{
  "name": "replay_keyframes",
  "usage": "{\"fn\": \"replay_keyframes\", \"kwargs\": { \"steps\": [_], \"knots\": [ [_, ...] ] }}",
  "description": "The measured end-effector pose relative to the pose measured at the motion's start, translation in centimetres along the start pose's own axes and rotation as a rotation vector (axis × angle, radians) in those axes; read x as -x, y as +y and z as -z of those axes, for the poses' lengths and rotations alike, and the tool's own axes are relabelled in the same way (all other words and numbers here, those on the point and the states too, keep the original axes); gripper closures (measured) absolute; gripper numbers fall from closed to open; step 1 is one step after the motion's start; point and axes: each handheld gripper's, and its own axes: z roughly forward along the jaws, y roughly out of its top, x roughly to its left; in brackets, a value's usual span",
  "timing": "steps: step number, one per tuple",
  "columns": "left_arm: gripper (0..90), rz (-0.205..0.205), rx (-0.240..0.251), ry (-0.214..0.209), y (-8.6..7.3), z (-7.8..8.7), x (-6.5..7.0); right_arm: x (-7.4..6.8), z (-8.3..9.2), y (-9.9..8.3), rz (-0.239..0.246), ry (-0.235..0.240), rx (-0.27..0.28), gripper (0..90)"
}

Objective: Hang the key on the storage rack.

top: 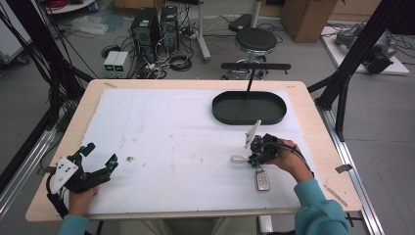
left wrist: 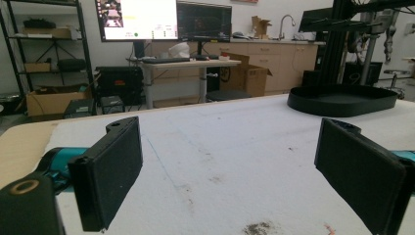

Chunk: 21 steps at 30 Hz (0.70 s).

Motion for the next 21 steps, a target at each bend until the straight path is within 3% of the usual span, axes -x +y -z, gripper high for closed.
{"fn": "replay_keyframes", "kwargs": {
  "steps": [4,6,11,12,17,18,21],
  "knots": [
    [10.9,0.0,0.0,0.0,0.0,0.0,0.0,0.1,0.7,-0.2,-0.035,-0.019,0.056,82.6],
    [11.0,-0.001,0.0,0.0,0.0,0.0,0.0,0.2,1.4,-0.4,-0.071,-0.067,0.096,82.6],
    [10.9,-0.001,0.0,0.0,0.0,0.0,0.0,0.4,2.2,-0.7,-0.142,-0.122,0.165,82.6],
    [10.9,-0.001,0.0,0.0,0.0,0.0,0.0,0.5,2.6,-1.0,-0.179,-0.149,0.212,82.6],
    [11.0,-0.002,0.005,0.001,0.0,0.0,0.0,0.7,3.4,-1.4,-0.236,-0.196,0.291,82.6],
    [10.9,-0.002,0.005,0.001,0.0,0.0,0.0,0.9,3.9,-1.7,-0.269,-0.23,0.345,82.6],
    [11.0,-0.005,0.003,0.001,0.0,0.1,0.0,1.1,4.6,-2.2,-0.334,-0.254,0.432,82.6]
  ]
}}
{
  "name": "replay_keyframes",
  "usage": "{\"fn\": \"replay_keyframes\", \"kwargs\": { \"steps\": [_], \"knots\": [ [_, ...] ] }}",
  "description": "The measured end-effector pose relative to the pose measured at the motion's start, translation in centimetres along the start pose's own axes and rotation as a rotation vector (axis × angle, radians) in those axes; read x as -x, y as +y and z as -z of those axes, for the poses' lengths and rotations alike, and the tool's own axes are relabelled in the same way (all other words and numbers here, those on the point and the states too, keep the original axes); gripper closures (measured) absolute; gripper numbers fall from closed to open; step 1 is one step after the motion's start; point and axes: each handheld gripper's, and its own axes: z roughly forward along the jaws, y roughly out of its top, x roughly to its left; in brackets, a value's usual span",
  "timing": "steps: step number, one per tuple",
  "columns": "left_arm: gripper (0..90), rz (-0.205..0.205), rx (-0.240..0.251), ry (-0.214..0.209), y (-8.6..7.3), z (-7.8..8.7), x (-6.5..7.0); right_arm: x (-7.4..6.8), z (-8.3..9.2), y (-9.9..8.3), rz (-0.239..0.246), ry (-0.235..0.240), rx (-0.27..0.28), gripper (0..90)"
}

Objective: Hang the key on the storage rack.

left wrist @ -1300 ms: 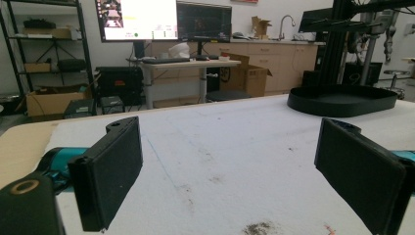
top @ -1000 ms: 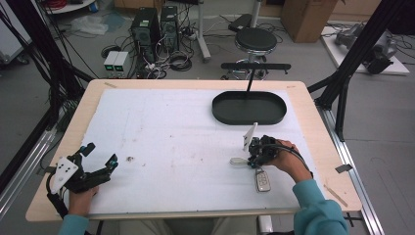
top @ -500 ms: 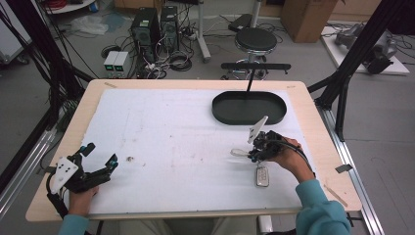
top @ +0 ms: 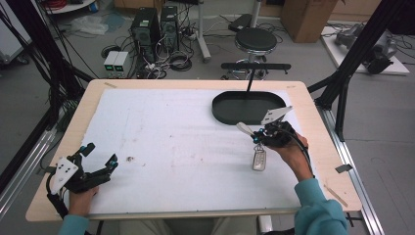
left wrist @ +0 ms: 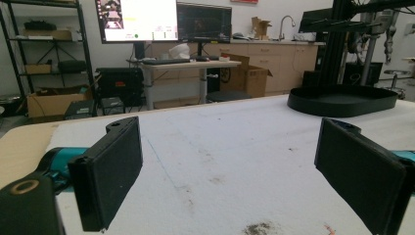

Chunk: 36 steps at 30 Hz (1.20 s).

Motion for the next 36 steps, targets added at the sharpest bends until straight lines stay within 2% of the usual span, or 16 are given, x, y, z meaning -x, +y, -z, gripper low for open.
{"fn": "replay_keyframes", "kwargs": {
  "steps": [3,4,5,6,7,9,11,12,13,17,24,31,34,36],
  "knots": [
    [10.9,0.001,0.002,0.001,0.0,0.0,0.0,0.5,0.6,-0.1,-0.067,-0.032,0.08,82.6],
    [10.9,0.0,0.001,0.0,0.0,0.0,0.0,0.5,0.6,-0.1,-0.067,-0.032,0.08,82.6],
    [10.9,0.0,0.0,0.0,0.0,0.0,0.0,0.6,1.0,-0.2,-0.103,-0.065,0.132,82.6],
    [10.9,0.002,0.001,0.0,0.0,0.0,0.0,0.6,1.1,-0.2,-0.117,-0.077,0.157,82.6],
    [10.9,-0.001,0.0,0.0,0.0,0.0,0.0,0.6,1.3,-0.1,-0.13,-0.083,0.182,82.6],
    [11.0,-0.002,0.0,0.0,0.0,0.0,0.0,0.6,1.5,-0.1,-0.137,-0.123,0.206,82.6],
    [10.9,-0.001,0.0,0.0,0.0,0.0,0.0,0.7,1.6,-0.1,-0.142,-0.128,0.221,82.6],
    [10.9,-0.003,-0.001,0.0,0.0,0.0,0.0,0.8,1.8,-0.1,-0.163,-0.138,0.255,82.6],
    [10.9,-0.004,-0.002,0.0,0.0,0.0,0.0,0.8,1.8,-0.1,-0.163,-0.138,0.255,82.6],
    [10.9,-0.004,-0.001,0.0,0.0,0.0,0.0,1.1,2.1,-0.3,-0.196,-0.162,0.316,82.6],
    [10.9,-0.003,-0.001,0.0,0.0,0.0,0.0,1.1,2.8,-0.1,-0.204,-0.269,0.374,82.6],
    [11.0,-0.003,-0.002,-0.001,0.0,0.0,0.0,2.5,3.0,0.5,-0.245,-0.345,0.427,82.6],
    [10.9,-0.003,-0.002,0.0,0.0,0.0,0.0,3.2,3.0,0.8,-0.276,-0.36,0.449,82.6],
    [11.0,-0.003,-0.002,0.0,0.0,0.0,0.0,3.8,2.9,1.4,-0.268,-0.41,0.457,82.6]
  ]
}}
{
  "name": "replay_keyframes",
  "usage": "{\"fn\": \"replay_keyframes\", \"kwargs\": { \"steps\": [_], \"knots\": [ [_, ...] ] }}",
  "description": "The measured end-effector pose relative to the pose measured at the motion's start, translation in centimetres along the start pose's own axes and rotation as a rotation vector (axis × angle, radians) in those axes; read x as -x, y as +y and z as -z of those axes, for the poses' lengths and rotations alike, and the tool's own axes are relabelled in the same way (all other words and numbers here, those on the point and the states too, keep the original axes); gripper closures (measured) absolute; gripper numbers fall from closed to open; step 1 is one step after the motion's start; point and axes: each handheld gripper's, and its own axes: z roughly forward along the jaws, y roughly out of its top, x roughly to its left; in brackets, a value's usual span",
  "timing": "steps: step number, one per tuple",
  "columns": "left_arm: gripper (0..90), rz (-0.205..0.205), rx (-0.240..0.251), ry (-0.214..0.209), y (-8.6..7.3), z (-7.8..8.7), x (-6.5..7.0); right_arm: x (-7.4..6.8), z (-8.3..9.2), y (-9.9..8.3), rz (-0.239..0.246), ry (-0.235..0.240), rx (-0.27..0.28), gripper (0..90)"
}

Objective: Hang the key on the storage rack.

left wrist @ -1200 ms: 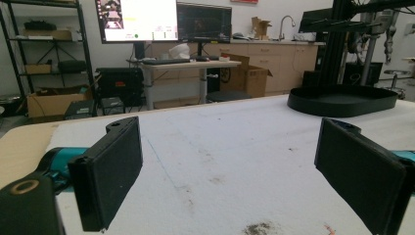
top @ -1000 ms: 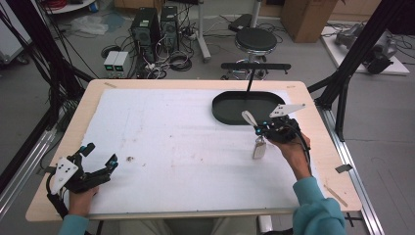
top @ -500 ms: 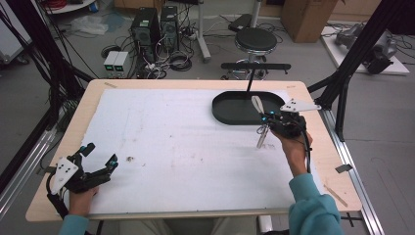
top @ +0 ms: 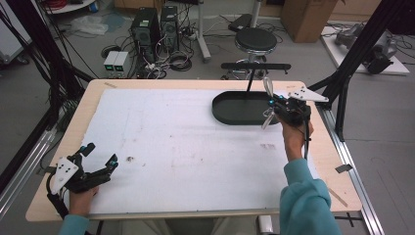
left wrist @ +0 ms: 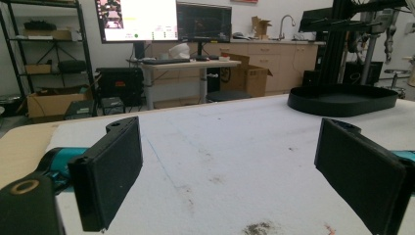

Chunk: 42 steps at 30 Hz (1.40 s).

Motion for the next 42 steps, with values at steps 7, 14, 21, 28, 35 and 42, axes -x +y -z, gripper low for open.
{"fn": "replay_keyframes", "kwargs": {
  "steps": [7,14,21,28,35,42],
  "knots": [
    [11.0,0.004,0.001,0.001,0.0,0.0,0.0,0.8,-0.9,1.3,-0.017,-0.068,0.015,82.6],
    [10.9,0.0,0.0,0.0,0.0,0.0,0.0,1.1,-1.9,1.9,-0.052,-0.094,0.036,82.6],
    [10.9,0.0,0.0,-0.001,0.0,0.0,0.0,1.0,-3.2,2.0,-0.035,-0.112,0.02,82.6],
    [10.9,0.0,0.001,0.001,0.0,0.0,0.0,1.6,-4.5,2.2,-0.044,-0.127,0.012,82.5],
    [10.9,0.0,0.001,0.001,0.0,0.0,0.0,2.3,-5.5,1.4,-0.078,-0.133,-0.005,82.5],
    [10.9,0.0,0.0,0.001,0.0,0.0,0.0,2.8,-6.2,0.8,-0.09,-0.145,-0.033,82.5]
  ]
}}
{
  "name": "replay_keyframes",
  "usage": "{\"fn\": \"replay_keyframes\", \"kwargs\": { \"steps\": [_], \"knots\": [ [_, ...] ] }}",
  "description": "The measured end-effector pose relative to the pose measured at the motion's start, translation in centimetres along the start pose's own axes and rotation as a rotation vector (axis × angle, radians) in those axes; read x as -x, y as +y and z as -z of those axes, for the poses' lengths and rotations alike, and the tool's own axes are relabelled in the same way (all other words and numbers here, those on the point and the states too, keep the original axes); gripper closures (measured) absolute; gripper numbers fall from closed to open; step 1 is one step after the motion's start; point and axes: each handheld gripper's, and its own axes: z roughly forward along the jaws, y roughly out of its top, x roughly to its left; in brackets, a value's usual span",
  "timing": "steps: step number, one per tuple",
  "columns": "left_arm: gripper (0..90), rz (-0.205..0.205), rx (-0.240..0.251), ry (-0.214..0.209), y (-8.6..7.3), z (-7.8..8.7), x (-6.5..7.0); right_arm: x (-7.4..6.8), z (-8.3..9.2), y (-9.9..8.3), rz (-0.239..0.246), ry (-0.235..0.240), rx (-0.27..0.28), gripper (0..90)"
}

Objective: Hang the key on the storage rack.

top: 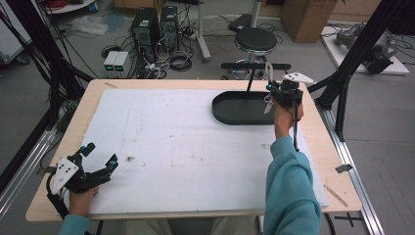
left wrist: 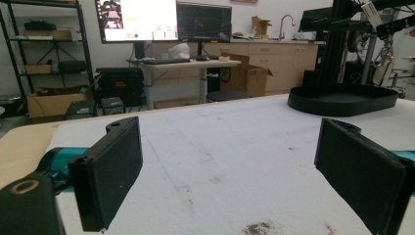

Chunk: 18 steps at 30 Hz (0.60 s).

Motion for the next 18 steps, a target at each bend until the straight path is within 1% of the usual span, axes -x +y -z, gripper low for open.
{"fn": "replay_keyframes", "kwargs": {
  "steps": [2,4,12,15,18],
  "knots": [
    [11.0,0.0,0.001,0.0,0.0,0.0,0.0,0.0,-0.2,-0.1,-0.002,-0.006,-0.01,82.5],
    [11.0,0.0,0.001,0.0,0.0,0.0,0.0,0.0,-0.4,-0.2,0.007,-0.009,-0.015,82.5],
    [10.9,0.001,-0.001,-0.001,0.0,0.0,0.0,0.1,-1.2,-0.8,-0.022,-0.021,-0.03,82.5],
    [10.9,0.001,0.0,-0.001,0.0,0.0,0.0,0.3,-1.6,-1.0,-0.02,-0.021,-0.034,82.5],
    [11.0,0.001,0.0,-0.001,0.0,0.0,0.0,0.2,-1.9,-1.2,-0.03,-0.021,-0.041,82.5]
  ]
}}
